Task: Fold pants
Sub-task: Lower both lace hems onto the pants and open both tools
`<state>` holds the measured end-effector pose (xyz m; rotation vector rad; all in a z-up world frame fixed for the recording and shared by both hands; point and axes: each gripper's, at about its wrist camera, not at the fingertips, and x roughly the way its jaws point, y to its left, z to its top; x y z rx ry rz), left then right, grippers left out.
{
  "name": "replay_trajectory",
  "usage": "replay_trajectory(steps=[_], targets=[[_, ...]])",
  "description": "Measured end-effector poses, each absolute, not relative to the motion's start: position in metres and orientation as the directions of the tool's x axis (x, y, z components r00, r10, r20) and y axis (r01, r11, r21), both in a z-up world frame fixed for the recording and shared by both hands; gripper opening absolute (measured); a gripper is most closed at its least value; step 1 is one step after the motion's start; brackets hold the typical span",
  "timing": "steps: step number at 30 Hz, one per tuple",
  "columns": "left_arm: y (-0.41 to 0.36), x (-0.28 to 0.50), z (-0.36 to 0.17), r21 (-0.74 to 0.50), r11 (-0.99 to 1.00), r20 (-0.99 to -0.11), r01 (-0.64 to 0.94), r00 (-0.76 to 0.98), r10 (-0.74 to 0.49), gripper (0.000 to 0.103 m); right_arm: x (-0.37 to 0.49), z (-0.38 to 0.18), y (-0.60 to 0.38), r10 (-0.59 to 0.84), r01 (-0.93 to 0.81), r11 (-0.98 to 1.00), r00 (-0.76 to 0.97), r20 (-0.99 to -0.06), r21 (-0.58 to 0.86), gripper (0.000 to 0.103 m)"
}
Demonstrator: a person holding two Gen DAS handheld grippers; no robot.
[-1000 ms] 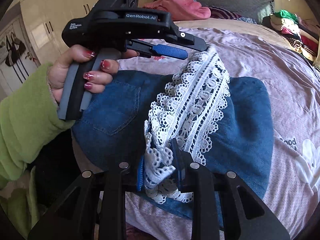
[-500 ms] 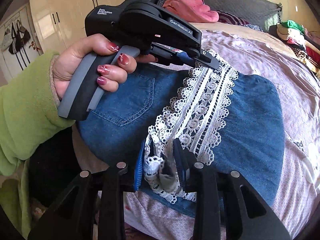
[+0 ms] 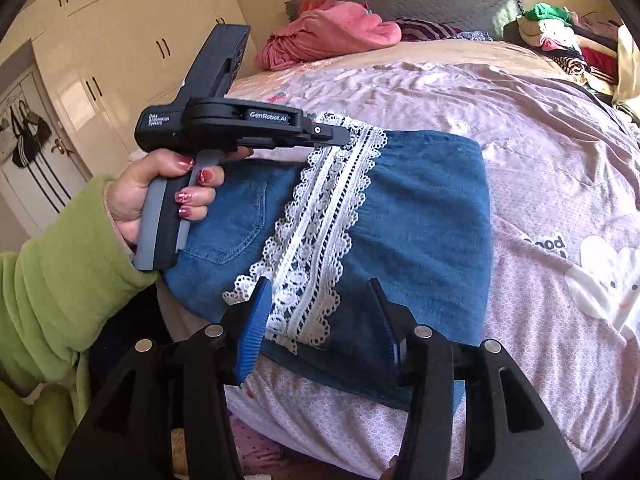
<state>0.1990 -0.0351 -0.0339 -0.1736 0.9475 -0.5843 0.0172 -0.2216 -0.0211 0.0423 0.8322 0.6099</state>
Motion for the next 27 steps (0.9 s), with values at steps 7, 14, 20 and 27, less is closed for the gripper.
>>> replay_trajectory(steps=[7,14,20,27], targets=[[-0.027,0.197,-0.038,-0.398,0.847,-0.718,0.353,0.455,-0.527,0.032,0.011,-0.047,-0.198,0.496,-0.524,0.819,0.442,-0.747,0.234,0.049],[-0.005,0.160,-0.002,-0.408,0.857,-0.674,0.314,0.531,-0.515,0.057,0.005,-0.021,-0.224,0.545,-0.502,0.814,0.485,-0.684,0.293,0.049],[-0.005,0.097,-0.001,-0.410,0.863,-0.709,0.294,0.493,-0.505,0.058,0.007,-0.009,-0.254,0.472,-0.421,0.870,0.568,-0.674,0.255,0.049],[-0.032,0.045,-0.031,-0.413,0.861,-0.769,0.298,0.391,-0.505,0.041,0.015,-0.011,-0.262,0.474,-0.413,0.871,0.566,-0.674,0.266,0.049]])
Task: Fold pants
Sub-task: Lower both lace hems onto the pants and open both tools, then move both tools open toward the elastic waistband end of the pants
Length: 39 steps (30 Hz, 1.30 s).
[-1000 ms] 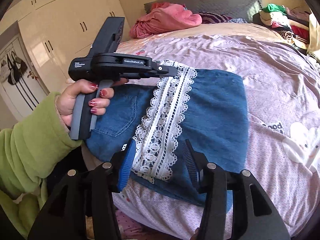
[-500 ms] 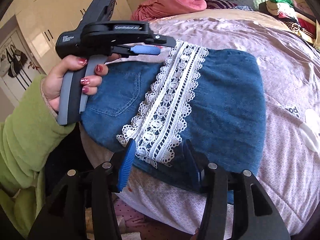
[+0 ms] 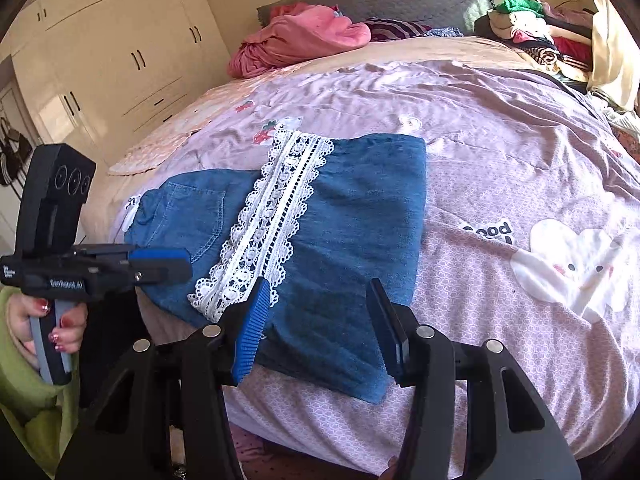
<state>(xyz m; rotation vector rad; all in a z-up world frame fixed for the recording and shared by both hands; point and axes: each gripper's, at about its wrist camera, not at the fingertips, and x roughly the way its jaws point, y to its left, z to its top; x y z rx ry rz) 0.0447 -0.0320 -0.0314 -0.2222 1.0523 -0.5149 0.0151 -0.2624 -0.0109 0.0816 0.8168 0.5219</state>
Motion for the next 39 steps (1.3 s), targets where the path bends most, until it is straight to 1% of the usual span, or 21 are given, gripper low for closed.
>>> replay_trajectory(steps=[2,5,6,7,8,10,12,16,19,22,27,29,31,32,39], targets=[[-0.038,0.043,-0.038,-0.398,0.869,-0.787,0.293,0.377,-0.488,0.041,0.016,-0.010,-0.260,0.478,-0.429,0.866,0.563,-0.675,0.256,0.049],[-0.045,0.047,-0.044,-0.396,0.872,-0.801,0.288,0.355,-0.482,0.041,0.019,-0.014,-0.255,0.428,-0.421,0.885,0.572,-0.700,0.198,0.051],[-0.049,0.047,-0.045,-0.382,0.878,-0.807,0.289,0.359,-0.469,0.038,0.021,-0.016,-0.255,0.409,-0.412,0.893,0.576,-0.708,0.181,0.051],[-0.053,0.048,-0.049,-0.375,0.883,-0.815,0.281,0.353,-0.459,0.023,0.022,-0.019,-0.256,0.401,-0.407,0.896,0.573,-0.715,0.177,0.051],[-0.056,0.049,-0.051,-0.367,0.888,-0.822,0.276,0.351,-0.449,0.017,0.024,-0.023,-0.257,0.404,-0.408,0.894,0.561,-0.723,0.183,0.051],[-0.061,0.046,-0.053,-0.338,0.895,-0.833,0.289,0.351,-0.428,0.010,0.026,-0.030,-0.258,0.392,-0.400,0.898,0.544,-0.742,0.181,0.051],[-0.064,0.039,-0.046,-0.313,0.896,-0.838,0.314,0.353,-0.417,0.009,0.025,-0.030,-0.262,0.403,-0.401,0.895,0.543,-0.736,0.195,0.051],[-0.063,0.027,-0.040,-0.265,0.906,-0.845,0.330,0.372,-0.383,0.009,0.026,-0.020,-0.264,0.422,-0.416,0.888,0.567,-0.707,0.196,0.051],[-0.063,0.032,-0.050,-0.263,0.914,-0.855,0.309,0.364,-0.370,0.010,0.028,-0.015,-0.260,0.434,-0.444,0.877,0.568,-0.699,0.184,0.051],[-0.062,0.034,-0.054,-0.261,0.918,-0.856,0.300,0.367,-0.364,0.014,0.033,-0.020,-0.252,0.424,-0.462,0.873,0.556,-0.716,0.158,0.051],[-0.060,0.033,-0.055,-0.270,0.915,-0.850,0.299,0.372,-0.372,0.015,0.042,-0.044,-0.245,0.385,-0.453,0.879,0.495,-0.779,0.146,0.051],[-0.058,0.031,-0.053,-0.272,0.916,-0.848,0.294,0.378,-0.372,0.018,0.043,-0.049,-0.242,0.373,-0.454,0.881,0.498,-0.782,0.131,0.052],[-0.055,0.030,-0.051,-0.265,0.921,-0.846,0.284,0.389,-0.364,0.027,0.043,-0.051,-0.241,0.377,-0.454,0.881,0.497,-0.782,0.136,0.055],[-0.052,0.030,-0.050,-0.268,0.922,-0.844,0.278,0.393,-0.364,0.029,0.044,-0.051,-0.240,0.376,-0.454,0.881,0.497,-0.782,0.136,0.055],[-0.048,0.027,-0.041,-0.253,0.932,-0.839,0.260,0.421,-0.345,0.033,0.041,-0.049,-0.241,0.363,-0.434,0.891,0.498,-0.788,0.137,0.057]])
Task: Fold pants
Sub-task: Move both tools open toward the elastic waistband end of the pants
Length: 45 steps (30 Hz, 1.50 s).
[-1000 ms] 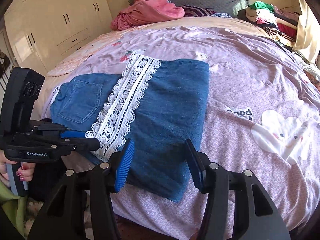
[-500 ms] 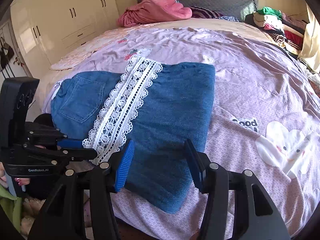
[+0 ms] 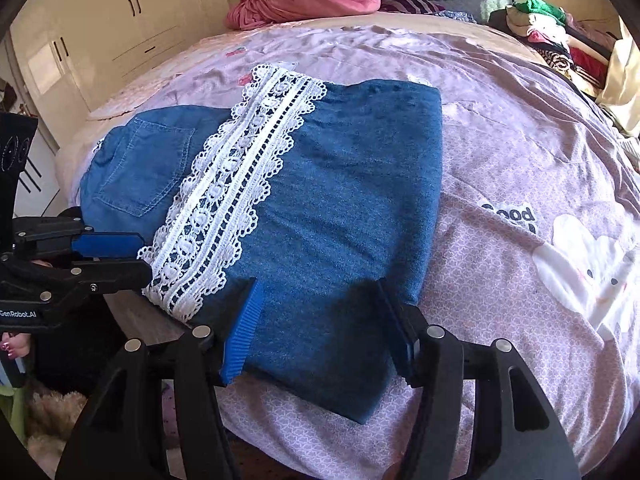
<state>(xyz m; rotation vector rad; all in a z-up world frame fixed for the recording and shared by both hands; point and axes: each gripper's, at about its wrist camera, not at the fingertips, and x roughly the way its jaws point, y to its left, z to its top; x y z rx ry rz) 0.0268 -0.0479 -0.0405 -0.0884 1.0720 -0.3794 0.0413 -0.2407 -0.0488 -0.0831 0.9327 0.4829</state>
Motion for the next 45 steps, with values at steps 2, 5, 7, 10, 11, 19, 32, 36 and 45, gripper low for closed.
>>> replay_trajectory(steps=[2,5,7,10,11,19,32,36,45], targets=[[-0.046,0.024,-0.035,-0.239,0.937,-0.834,0.255,0.440,-0.332,0.033,0.038,-0.043,-0.243,0.376,-0.429,0.890,0.498,-0.781,0.154,0.060],[-0.041,0.022,-0.028,-0.224,0.944,-0.828,0.242,0.465,-0.315,0.033,0.033,-0.033,-0.248,0.401,-0.417,0.889,0.506,-0.764,0.190,0.060],[-0.038,0.020,-0.023,-0.214,0.948,-0.823,0.234,0.480,-0.304,0.036,0.029,-0.026,-0.250,0.405,-0.411,0.890,0.516,-0.755,0.197,0.060],[-0.033,0.016,-0.016,-0.208,0.952,-0.813,0.226,0.501,-0.296,0.042,0.023,-0.017,-0.251,0.412,-0.410,0.890,0.532,-0.740,0.200,0.063],[-0.032,0.014,-0.014,-0.206,0.953,-0.811,0.224,0.506,-0.294,0.044,0.021,-0.013,-0.251,0.415,-0.411,0.889,0.537,-0.735,0.202,0.065],[-0.019,0.007,-0.001,-0.192,0.961,-0.792,0.200,0.546,-0.272,0.057,0.015,0.009,-0.245,0.429,-0.429,0.882,0.563,-0.707,0.193,0.075],[0.018,0.003,0.003,-0.207,0.971,-0.778,0.120,0.581,-0.238,0.080,0.023,0.030,-0.218,0.424,-0.458,0.876,0.579,-0.697,0.153,0.090],[0.036,0.001,0.002,-0.215,0.973,-0.773,0.087,0.594,-0.224,0.085,0.030,0.035,-0.202,0.416,-0.480,0.869,0.580,-0.700,0.120,0.092],[0.078,0.001,-0.005,-0.245,0.969,-0.766,0.005,0.612,-0.197,0.089,0.049,0.044,-0.154,0.415,-0.533,0.843,0.562,-0.715,0.070,0.093]])
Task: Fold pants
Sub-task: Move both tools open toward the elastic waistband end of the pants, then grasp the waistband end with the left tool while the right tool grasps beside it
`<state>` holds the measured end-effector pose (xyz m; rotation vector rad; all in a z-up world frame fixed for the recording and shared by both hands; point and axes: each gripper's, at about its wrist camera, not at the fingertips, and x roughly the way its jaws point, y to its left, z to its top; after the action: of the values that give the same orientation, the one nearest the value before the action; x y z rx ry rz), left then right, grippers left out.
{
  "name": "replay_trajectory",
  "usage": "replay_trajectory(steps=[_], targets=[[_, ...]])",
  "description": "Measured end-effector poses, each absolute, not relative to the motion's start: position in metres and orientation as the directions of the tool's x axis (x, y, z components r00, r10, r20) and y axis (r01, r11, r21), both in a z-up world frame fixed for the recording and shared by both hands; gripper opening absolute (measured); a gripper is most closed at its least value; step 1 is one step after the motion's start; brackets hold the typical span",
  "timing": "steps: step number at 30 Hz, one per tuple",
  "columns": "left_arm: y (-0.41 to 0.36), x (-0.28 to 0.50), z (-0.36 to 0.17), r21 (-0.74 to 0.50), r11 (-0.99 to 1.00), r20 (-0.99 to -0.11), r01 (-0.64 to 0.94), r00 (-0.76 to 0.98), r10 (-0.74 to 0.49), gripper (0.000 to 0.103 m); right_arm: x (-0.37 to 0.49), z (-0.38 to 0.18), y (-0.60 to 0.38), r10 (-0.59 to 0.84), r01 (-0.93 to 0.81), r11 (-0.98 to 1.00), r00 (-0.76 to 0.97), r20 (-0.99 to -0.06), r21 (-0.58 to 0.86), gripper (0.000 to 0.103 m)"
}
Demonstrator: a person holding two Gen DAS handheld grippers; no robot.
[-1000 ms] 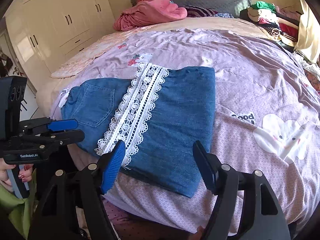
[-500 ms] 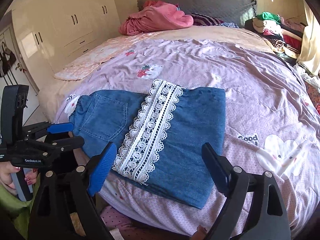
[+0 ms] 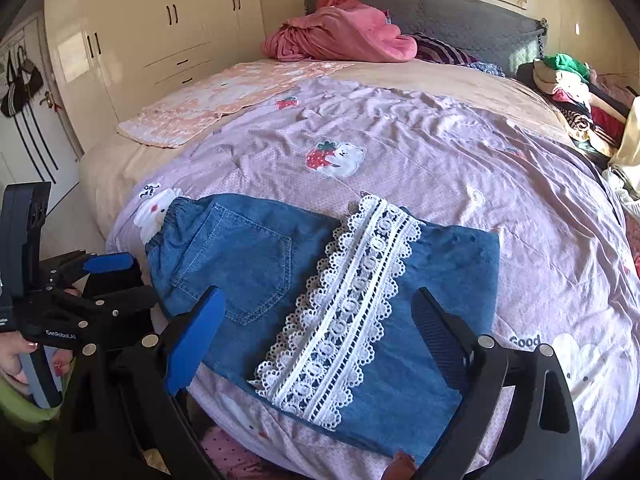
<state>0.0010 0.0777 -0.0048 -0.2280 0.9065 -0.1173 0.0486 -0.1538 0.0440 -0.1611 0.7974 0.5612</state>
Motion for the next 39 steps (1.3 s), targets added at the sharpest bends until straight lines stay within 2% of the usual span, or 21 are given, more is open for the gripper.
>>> replay_trajectory(steps=[9,17,32,33,34,35,36,37,39], targets=[[0.106,0.006,-0.016,-0.268,0.962,-0.765,-0.046,0.617,-0.183,0.090,0.075,0.049,-0.106,0.451,-0.604,0.794,0.515,-0.729,0.064,0.094],[0.120,0.013,-0.037,-0.358,0.930,-0.766,-0.079,0.595,-0.244,0.090,0.110,0.046,-0.057,0.509,-0.687,0.719,0.416,-0.754,0.105,0.094],[0.129,0.023,-0.060,-0.407,0.907,-0.768,-0.111,0.579,-0.274,0.090,0.139,-0.004,0.054,0.484,-0.859,0.498,0.160,-0.861,0.120,0.091],[0.130,0.024,-0.061,-0.410,0.905,-0.767,-0.111,0.579,-0.276,0.090,0.141,-0.009,0.059,0.474,-0.865,0.488,0.147,-0.868,0.120,0.088],[0.130,0.024,-0.061,-0.412,0.905,-0.766,-0.112,0.580,-0.277,0.090,0.142,-0.016,0.064,0.465,-0.873,0.472,0.126,-0.876,0.126,0.078],[0.130,0.025,-0.062,-0.413,0.904,-0.764,-0.113,0.583,-0.276,0.090,0.144,-0.023,0.067,0.461,-0.878,0.456,0.098,-0.882,0.141,0.059],[0.131,0.025,-0.062,-0.413,0.904,-0.762,-0.113,0.587,-0.275,0.090,0.146,-0.030,0.068,0.466,-0.879,0.443,0.059,-0.883,0.176,0.049],[0.130,0.025,-0.063,-0.412,0.905,-0.760,-0.111,0.590,-0.273,0.090,0.147,-0.034,0.069,0.480,-0.874,0.439,0.032,-0.877,0.208,0.043],[0.131,0.023,-0.062,-0.424,0.901,-0.745,-0.096,0.602,-0.286,0.090,0.146,-0.032,0.063,0.513,-0.870,0.435,0.027,-0.858,0.232,0.038]])
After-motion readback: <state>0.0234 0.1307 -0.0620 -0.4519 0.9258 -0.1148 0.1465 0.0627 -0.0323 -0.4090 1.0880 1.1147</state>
